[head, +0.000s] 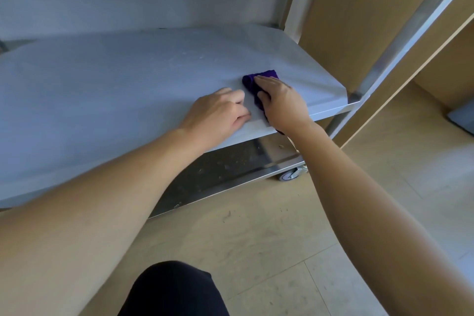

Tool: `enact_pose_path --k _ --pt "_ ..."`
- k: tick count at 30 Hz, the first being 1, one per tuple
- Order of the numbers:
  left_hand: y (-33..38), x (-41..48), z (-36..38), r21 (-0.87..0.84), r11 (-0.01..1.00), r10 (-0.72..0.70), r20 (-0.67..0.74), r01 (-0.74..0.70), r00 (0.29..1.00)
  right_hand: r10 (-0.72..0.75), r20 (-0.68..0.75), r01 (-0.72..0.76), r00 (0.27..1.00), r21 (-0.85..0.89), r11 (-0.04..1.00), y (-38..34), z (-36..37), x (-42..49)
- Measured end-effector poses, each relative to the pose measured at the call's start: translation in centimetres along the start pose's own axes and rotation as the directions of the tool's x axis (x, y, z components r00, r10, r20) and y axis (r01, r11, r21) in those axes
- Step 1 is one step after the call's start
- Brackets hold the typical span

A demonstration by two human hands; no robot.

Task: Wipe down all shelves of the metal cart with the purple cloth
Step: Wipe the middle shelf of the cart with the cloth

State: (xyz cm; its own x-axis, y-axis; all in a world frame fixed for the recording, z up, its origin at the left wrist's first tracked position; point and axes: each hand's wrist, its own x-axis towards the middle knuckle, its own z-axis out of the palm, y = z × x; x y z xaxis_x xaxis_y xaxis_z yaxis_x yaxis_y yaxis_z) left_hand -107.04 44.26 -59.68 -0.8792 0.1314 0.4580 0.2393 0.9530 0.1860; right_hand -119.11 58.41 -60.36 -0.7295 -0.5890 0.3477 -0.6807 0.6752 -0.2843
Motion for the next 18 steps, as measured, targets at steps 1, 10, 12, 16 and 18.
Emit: enact_pose_path --k 1,10,12,16,18 --pt "-0.1 -0.1 0.5 -0.009 1.000 0.001 -0.018 -0.001 1.000 -0.015 -0.004 0.015 1.000 0.000 1.000 0.1 0.0 0.0" --pt "-0.3 -0.1 2.0 -0.083 0.993 -0.083 -0.049 0.079 0.995 0.151 0.071 -0.148 0.986 -0.044 0.988 4.1 -1.5 2.6" --pt "-0.3 -0.1 2.0 -0.081 0.992 -0.103 -0.049 0.099 0.993 0.251 0.055 -0.248 0.967 -0.053 0.967 6.3 -2.5 3.4" --pt "-0.2 0.2 2.2 -0.083 0.987 -0.141 -0.046 0.137 0.989 0.345 0.040 -0.336 0.938 -0.152 0.930 7.3 -2.3 4.5" --pt "-0.2 0.2 2.1 -0.086 0.985 -0.151 -0.032 0.148 0.988 0.320 0.044 -0.308 0.947 -0.176 0.935 5.6 -1.0 5.1"
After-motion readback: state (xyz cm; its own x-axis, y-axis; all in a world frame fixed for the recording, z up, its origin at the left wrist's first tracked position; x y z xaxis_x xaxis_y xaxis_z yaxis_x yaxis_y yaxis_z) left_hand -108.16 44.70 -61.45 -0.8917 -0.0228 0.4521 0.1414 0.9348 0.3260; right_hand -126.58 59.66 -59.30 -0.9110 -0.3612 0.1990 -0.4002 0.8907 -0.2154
